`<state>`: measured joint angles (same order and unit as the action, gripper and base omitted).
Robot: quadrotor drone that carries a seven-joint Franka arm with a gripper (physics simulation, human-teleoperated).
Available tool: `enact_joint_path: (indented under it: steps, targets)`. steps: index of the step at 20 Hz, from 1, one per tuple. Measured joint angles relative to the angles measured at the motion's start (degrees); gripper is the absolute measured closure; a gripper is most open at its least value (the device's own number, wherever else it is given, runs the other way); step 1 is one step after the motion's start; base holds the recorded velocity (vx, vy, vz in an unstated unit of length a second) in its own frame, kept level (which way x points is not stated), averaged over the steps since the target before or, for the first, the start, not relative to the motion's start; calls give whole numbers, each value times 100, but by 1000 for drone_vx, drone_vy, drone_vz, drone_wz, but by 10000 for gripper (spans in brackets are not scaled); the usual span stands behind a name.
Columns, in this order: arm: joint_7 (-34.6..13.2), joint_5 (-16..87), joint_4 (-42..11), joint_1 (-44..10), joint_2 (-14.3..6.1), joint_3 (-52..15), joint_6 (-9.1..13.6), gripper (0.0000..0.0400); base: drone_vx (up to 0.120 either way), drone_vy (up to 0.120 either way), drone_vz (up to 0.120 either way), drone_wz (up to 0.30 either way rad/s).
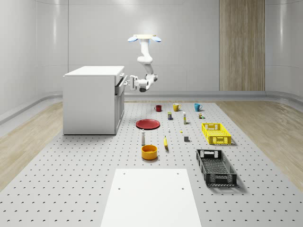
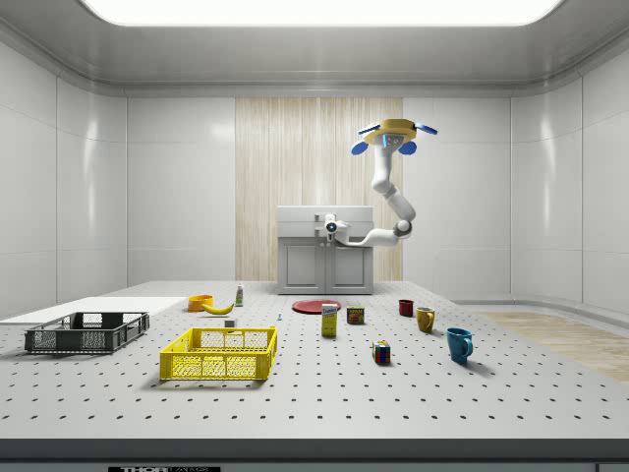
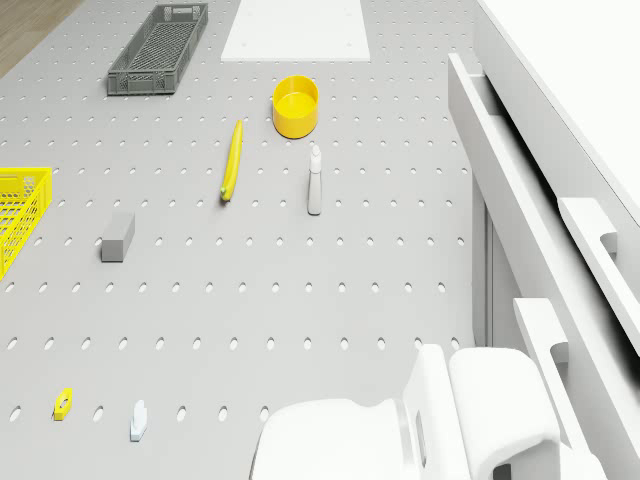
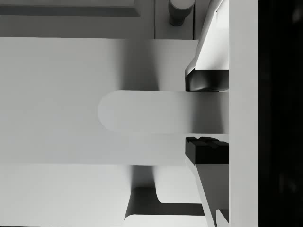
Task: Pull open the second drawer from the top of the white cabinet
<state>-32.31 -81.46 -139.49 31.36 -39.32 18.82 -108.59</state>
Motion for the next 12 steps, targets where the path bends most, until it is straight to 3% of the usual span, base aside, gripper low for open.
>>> enact_joint_path:
  steps: [12]
  targets:
    - [-190, 429, -5, -159, -190, 451, 428, 294, 0, 0, 0, 0]
